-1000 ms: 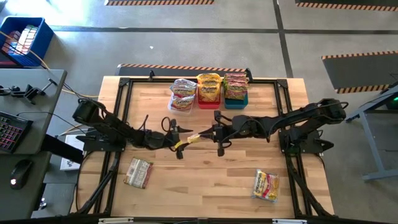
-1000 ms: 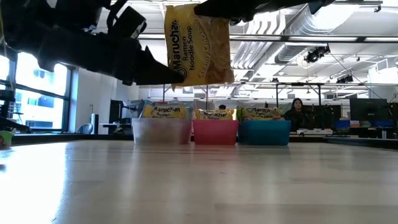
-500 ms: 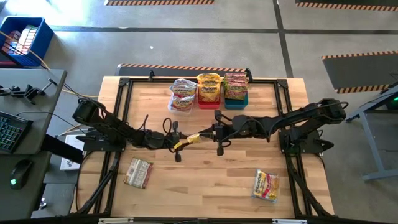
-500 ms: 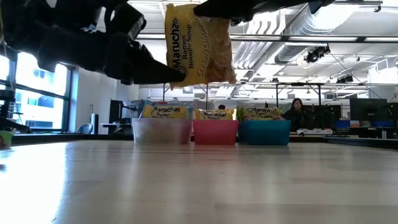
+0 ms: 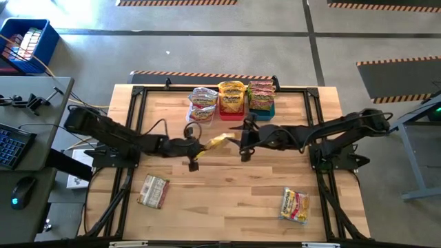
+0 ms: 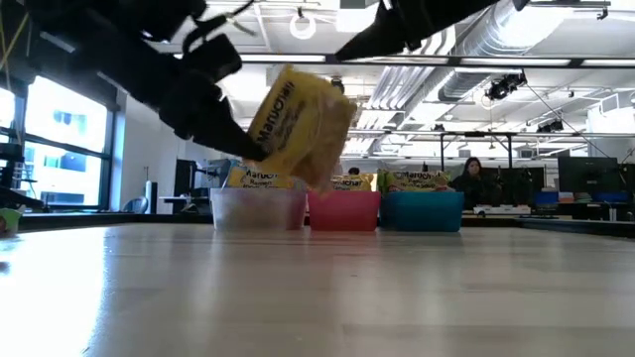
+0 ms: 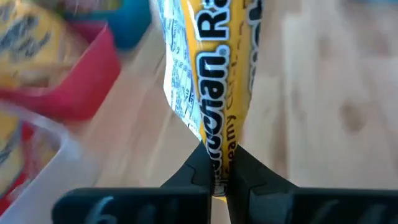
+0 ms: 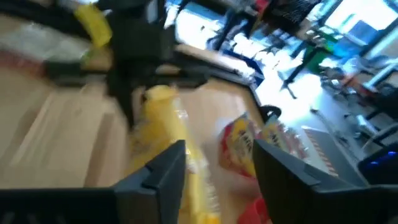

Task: Sort Maruchan noodles
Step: Put the yellow noodle pack into the red bin

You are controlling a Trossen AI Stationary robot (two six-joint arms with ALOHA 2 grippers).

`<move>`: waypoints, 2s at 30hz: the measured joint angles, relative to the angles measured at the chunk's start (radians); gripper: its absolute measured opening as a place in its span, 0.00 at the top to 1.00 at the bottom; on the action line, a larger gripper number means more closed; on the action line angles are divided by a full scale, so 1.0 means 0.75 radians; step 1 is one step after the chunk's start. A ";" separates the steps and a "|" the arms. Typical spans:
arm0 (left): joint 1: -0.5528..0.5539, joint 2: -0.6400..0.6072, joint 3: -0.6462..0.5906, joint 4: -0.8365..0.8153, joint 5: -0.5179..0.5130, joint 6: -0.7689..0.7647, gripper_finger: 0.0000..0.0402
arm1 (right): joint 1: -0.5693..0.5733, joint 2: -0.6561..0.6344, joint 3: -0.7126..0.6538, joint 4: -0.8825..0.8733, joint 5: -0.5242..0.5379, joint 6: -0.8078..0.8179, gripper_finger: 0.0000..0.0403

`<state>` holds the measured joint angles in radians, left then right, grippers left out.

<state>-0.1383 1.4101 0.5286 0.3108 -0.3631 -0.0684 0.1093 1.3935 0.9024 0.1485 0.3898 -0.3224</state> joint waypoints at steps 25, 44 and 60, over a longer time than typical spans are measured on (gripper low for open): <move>0.195 0.296 0.732 -1.014 0.278 0.242 1.00 | -0.178 0.040 0.082 -0.258 -0.471 0.199 0.37; 0.244 0.303 0.759 -1.014 0.371 0.247 1.00 | -0.240 0.275 0.080 -0.164 -0.579 0.314 0.30; 0.273 0.297 0.758 -1.006 0.393 0.272 0.96 | -0.250 0.284 0.080 -0.112 -0.616 0.207 0.74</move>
<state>0.0662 1.6327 1.0973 -0.4434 -0.0680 0.1356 -0.0783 1.6066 0.9623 0.0644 -0.0719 -0.1669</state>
